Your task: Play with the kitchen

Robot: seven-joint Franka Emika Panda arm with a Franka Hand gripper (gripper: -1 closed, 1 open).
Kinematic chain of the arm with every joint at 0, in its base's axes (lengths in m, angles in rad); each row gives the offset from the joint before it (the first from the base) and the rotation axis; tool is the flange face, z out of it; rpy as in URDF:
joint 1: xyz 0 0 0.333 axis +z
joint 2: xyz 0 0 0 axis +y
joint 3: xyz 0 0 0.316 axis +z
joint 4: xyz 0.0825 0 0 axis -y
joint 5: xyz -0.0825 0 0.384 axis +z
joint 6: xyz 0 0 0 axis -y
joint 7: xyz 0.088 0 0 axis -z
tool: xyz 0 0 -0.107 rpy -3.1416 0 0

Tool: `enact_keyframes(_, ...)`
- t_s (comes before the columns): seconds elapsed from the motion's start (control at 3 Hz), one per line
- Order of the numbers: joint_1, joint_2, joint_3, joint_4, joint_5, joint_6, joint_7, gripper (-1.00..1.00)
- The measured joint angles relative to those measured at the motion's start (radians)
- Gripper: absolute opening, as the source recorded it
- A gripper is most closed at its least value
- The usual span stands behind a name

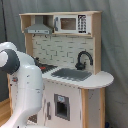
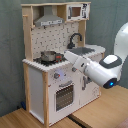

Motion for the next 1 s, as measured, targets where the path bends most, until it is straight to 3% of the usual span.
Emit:
enact_keyframes(0.33,-0.039,0.000,-0.001,-0.081,0.000,0.036,0.055,1.00)
enact_keyframes(1.0,-0.068,0.008,-0.004,-0.208,0.001,0.080,0.215,1.00)
